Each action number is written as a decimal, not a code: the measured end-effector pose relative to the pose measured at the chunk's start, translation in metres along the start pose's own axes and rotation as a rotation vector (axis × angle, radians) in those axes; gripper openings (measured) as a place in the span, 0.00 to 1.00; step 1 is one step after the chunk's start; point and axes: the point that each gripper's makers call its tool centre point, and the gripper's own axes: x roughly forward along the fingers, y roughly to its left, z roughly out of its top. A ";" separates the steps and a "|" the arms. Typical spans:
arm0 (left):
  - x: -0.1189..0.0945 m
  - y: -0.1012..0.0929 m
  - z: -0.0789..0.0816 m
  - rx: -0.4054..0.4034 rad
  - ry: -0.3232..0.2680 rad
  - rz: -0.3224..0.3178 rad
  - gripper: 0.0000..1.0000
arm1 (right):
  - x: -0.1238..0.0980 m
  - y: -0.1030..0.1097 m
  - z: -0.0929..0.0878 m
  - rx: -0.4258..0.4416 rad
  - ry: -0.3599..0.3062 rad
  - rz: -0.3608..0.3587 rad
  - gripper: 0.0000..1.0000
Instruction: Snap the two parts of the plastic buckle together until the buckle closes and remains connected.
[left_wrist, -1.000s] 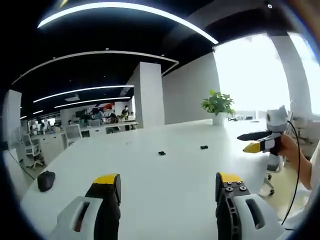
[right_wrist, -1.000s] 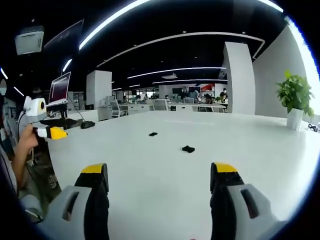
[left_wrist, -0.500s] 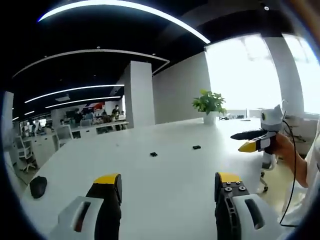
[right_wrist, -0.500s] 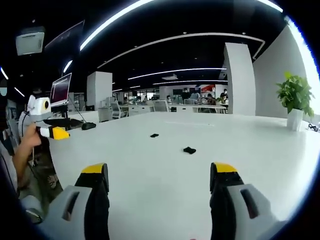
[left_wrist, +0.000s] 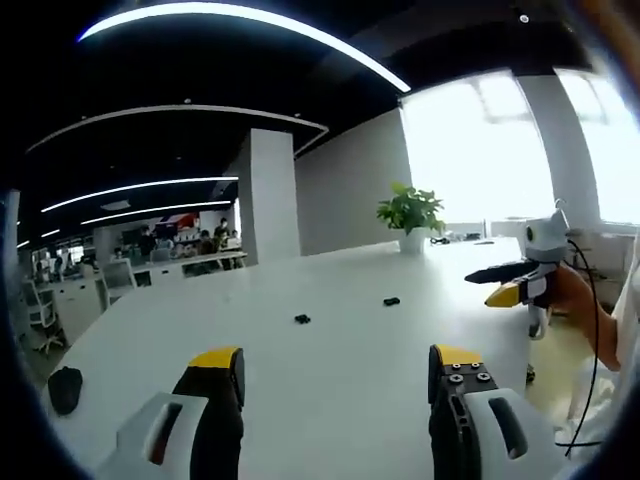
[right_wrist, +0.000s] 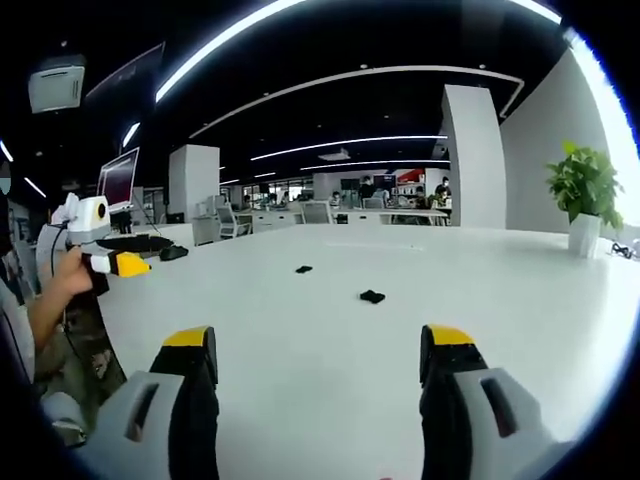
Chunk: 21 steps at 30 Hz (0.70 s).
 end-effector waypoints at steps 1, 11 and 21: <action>0.002 -0.001 0.001 0.003 0.000 -0.008 0.77 | 0.000 0.000 0.000 0.002 0.001 -0.001 0.83; 0.010 -0.003 0.013 0.038 0.026 -0.103 0.76 | -0.001 0.000 0.000 -0.003 0.001 0.002 0.82; 0.026 -0.009 0.021 0.075 0.025 -0.184 0.76 | 0.000 0.003 -0.001 -0.011 0.009 0.011 0.81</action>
